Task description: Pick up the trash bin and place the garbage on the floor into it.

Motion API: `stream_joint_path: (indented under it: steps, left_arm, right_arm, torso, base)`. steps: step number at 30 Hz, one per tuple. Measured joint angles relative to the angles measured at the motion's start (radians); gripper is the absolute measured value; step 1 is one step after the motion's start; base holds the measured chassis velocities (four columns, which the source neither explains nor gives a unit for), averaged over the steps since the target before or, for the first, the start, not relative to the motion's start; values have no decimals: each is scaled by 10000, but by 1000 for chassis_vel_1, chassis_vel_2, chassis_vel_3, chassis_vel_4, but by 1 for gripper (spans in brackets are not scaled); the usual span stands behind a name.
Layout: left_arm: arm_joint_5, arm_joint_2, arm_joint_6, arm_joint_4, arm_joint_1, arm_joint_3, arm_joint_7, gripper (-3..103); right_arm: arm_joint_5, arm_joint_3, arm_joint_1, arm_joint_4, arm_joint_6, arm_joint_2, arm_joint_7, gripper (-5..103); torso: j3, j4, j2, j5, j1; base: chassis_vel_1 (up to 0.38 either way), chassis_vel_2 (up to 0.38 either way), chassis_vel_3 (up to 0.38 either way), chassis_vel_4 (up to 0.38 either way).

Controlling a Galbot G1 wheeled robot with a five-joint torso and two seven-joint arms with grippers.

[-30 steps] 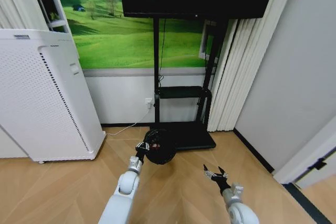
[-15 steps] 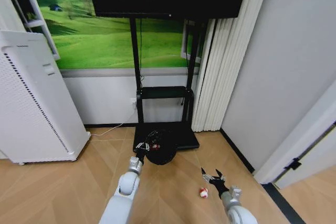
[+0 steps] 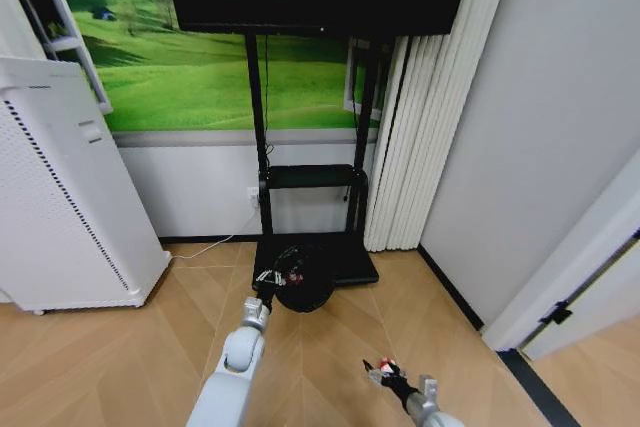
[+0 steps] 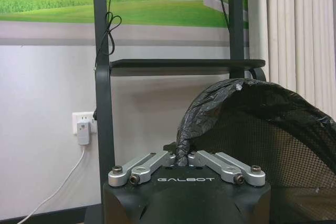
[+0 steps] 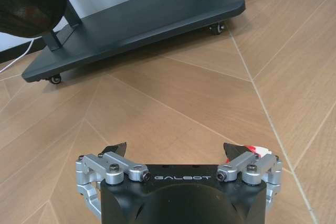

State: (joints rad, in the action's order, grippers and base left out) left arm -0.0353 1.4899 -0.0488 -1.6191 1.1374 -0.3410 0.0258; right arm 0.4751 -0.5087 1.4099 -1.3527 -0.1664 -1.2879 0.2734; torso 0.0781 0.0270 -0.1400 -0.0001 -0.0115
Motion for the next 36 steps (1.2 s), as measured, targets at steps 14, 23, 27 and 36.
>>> stream_joint_path:
  steps: [14, 23, 27, 36]
  left_arm:
    - [-178, -185, 30, -458, 366, -212, 40, 3]
    - [-261, -209, 19, -589, 435, -338, 79, 3]
    - [-279, -257, 18, -651, 434, -367, 90, 3]
    - [-235, -203, 13, -668, 451, -347, 91, 3]
  right_arm:
    - [-1025, -13, -618, 1650, 581, -260, -100, 100]
    - [-1199, -32, -864, 2032, 734, -441, -287, 100]
    - [-1232, -28, -969, 2112, 788, -521, -347, 100]
    - [-1170, -16, -1168, 2198, 805, -513, -376, 100]
  torso:
    - [0, -1, 0, 1, -1]
    - [1, -2, 0, 0, 0]
    - [0, -2, 0, 1, 0]
    - [0, -2, 0, 1, 0]
  base:
    - [0, 0, 0, 0]
    - [0, 0, 0, 0]
    - [0, 0, 0, 0]
    - [0, 0, 0, 0]
